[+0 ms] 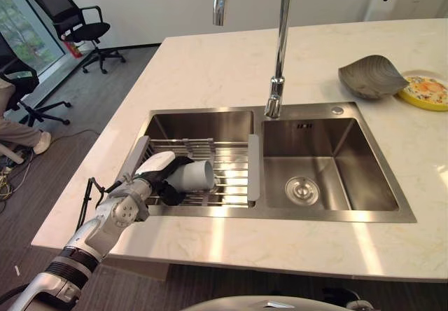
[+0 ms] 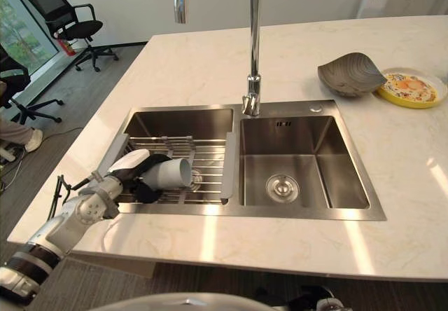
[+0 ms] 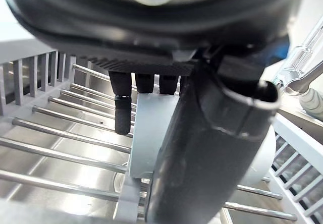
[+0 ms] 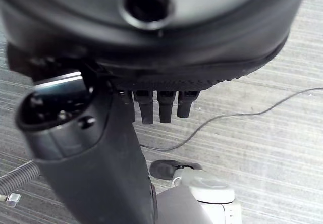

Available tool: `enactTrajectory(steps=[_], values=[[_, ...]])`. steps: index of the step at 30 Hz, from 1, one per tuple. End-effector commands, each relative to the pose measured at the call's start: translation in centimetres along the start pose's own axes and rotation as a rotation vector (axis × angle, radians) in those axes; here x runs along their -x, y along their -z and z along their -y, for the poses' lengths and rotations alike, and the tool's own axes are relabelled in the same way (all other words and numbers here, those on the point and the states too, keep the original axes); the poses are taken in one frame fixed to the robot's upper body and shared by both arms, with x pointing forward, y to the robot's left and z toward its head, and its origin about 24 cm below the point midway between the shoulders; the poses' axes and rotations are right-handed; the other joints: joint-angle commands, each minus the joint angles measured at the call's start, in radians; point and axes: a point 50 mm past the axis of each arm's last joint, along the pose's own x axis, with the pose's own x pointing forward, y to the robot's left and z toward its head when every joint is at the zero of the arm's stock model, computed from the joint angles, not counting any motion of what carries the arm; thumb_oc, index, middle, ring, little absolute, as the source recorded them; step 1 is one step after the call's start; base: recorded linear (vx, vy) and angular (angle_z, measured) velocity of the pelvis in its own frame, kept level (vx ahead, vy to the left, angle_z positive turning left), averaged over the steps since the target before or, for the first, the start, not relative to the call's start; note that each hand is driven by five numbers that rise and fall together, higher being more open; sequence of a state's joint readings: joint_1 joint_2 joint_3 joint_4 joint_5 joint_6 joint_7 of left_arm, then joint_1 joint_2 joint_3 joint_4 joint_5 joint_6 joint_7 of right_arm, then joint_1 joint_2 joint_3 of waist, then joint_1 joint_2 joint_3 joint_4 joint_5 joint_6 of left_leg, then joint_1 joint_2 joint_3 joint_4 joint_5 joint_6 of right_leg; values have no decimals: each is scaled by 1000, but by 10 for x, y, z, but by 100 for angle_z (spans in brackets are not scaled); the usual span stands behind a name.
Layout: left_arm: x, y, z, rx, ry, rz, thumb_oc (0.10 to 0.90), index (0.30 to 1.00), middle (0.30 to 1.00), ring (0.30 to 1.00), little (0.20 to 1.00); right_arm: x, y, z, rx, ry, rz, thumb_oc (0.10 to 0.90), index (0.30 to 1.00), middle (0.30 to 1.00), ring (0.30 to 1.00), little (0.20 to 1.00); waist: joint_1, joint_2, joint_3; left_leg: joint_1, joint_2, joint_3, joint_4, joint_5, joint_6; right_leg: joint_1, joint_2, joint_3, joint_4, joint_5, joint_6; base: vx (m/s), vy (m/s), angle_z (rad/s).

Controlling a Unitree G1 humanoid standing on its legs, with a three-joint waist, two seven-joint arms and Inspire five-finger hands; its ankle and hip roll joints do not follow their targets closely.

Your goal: Place the dishes in the dishwasher.

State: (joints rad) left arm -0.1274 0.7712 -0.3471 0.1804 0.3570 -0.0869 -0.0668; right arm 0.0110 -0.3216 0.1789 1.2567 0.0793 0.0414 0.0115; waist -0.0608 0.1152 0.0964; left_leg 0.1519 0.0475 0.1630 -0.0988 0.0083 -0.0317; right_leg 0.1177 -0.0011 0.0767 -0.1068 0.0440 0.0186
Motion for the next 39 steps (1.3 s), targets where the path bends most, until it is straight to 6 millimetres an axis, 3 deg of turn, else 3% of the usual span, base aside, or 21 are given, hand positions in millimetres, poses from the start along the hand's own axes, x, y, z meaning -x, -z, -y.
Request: enactTrajectory(steps=[1,6,9,12,13,17,19,20,23,25,26,28,29,30,31,32,33,34,35,38,39], values=[[-3,-7,-30,10,-150,56,400,300,300,300,300,-2,-23,-1,37,3,47,800,900,900,900,900,-1,-54,-22,44,-24,-13,11,-101,-33,-1,-69,-36,20,-69,102,0,0,0],[1,-6,-34,119,-276,52,400,300,300,300,300,-2,-21,-1,11,16,47,800,900,900,900,900,9,-62,-25,46,-23,-22,11,-101,-34,9,-71,-52,20,-76,100,7,-7,2],[7,-14,-45,340,-488,91,400,300,300,300,300,-2,-22,-2,-28,33,57,800,900,900,900,900,26,-75,-27,43,-21,-31,11,-99,-37,13,-70,-65,20,-83,94,16,-24,2],[13,-17,-49,454,-580,110,400,300,300,300,300,-2,-20,-3,-44,39,54,800,900,900,900,900,30,-80,-25,40,-19,-36,11,-96,-39,13,-70,-72,20,-84,91,-26,-49,7],[23,-19,-53,623,-711,140,400,300,300,300,300,-2,-17,-5,-60,45,49,800,900,900,900,900,41,-85,-19,32,-12,-34,11,-80,-43,1,-67,-70,20,-78,85,-8,-48,6],[41,-16,-59,725,-845,158,400,300,300,300,300,-2,-24,-4,-67,55,70,800,900,900,900,900,56,-87,-4,32,-4,-23,29,-73,-48,-3,-62,-52,20,-83,80,-9,-60,1],[50,-11,-64,754,-912,157,400,300,300,300,300,-2,-30,-2,-80,66,87,800,900,900,900,900,74,-99,23,-30,-1,-14,122,-71,-63,-16,-70,-50,20,-73,75,-162,-106,-7],[49,-18,-71,805,-959,209,400,300,300,300,300,-2,-35,3,-86,88,98,800,900,900,900,900,96,-108,49,-93,-2,-23,179,-28,-88,-31,-83,-71,20,-64,75,-175,-83,-6],[48,-23,-75,809,-988,241,400,300,300,300,300,-2,-33,5,-78,99,88,800,900,900,900,900,105,-118,47,-133,-10,-53,168,-27,-93,-55,-105,-111,20,-58,80,-201,-44,11],[44,-38,-85,823,-1002,318,400,300,300,300,300,-2,-25,8,-101,111,77,800,900,900,900,900,76,-137,43,-127,48,30,284,-70,-88,-86,-140,-173,20,-31,82,-284,-73,85],[44,-38,-85,823,-1002,319,400,300,300,300,300,-2,-25,8,-102,111,78,800,900,900,900,900,74,-137,43,-135,50,28,292,-70,-88,-89,-140,-175,20,-27,81,-203,-16,89],[41,-50,-91,829,-986,399,400,300,300,300,300,-1,-18,12,-145,128,59,800,900,900,900,900,55,-140,30,-66,110,50,320,-68,-102,-120,-150,-235,20,-15,80,-232,105,104],[39,-61,-99,796,-975,465,400,300,300,300,300,0,-9,14,-213,141,38,800,900,900,900,900,28,-140,8,24,204,65,301,-19,-131,-131,-172,-318,20,-4,88,-284,253,56],[39,-65,-102,778,-976,486,400,300,300,300,300,0,-6,15,-230,143,31,800,900,900,900,900,23,-143,-3,47,250,92,285,9,-146,-134,-197,-353,20,6,97,-198,210,104],[39,-65,-102,778,-974,486,400,300,300,300,300,0,-6,15,-232,142,31,800,900,900,900,900,17,-141,-2,51,254,85,277,15,-150,-128,-194,-362,20,3,97,-148,346,147],[34,-73,-107,797,-970,522,400,300,300,300,300,1,2,14,-251,143,14,800,900,900,900,900,-12,-138,-26,101,367,186,215,78,-202,-107,-255,-451,27,3,135,-65,242,187],[33,-73,-106,799,-968,521,400,300,300,300,300,1,3,14,-251,144,13,800,900,900,900,900,-15,-135,-25,107,369,183,205,84,-206,-101,-253,-457,26,1,136,-138,386,144],[31,-76,-108,807,-963,533,400,300,300,300,300,1,9,13,-264,148,1,800,900,900,900,900,-19,-133,-34,116,384,218,168,104,-223,-94,-279,-498,28,17,150,-118,268,187],[29,-79,-109,811,-945,548,400,300,300,300,300,2,16,14,-291,155,-17,800,900,900,900,900,-18,-131,-41,109,375,239,136,90,-227,-86,-311,-535,29,35,166,-152,393,194],[30,-81,-112,747,-910,557,400,300,300,300,300,2,20,11,-371,162,-41,800,900,900,900,900,0,-148,-44,35,334,218,137,-35,-212,-74,-392,-562,30,110,205,-54,469,180],[34,-81,-113,725,-903,567,400,300,300,300,300,2,21,4,-378,146,-45,800,900,900,900,900,21,-172,-35,20,282,184,130,-95,-184,-70,-451,-561,31,173,231,-48,603,153]])
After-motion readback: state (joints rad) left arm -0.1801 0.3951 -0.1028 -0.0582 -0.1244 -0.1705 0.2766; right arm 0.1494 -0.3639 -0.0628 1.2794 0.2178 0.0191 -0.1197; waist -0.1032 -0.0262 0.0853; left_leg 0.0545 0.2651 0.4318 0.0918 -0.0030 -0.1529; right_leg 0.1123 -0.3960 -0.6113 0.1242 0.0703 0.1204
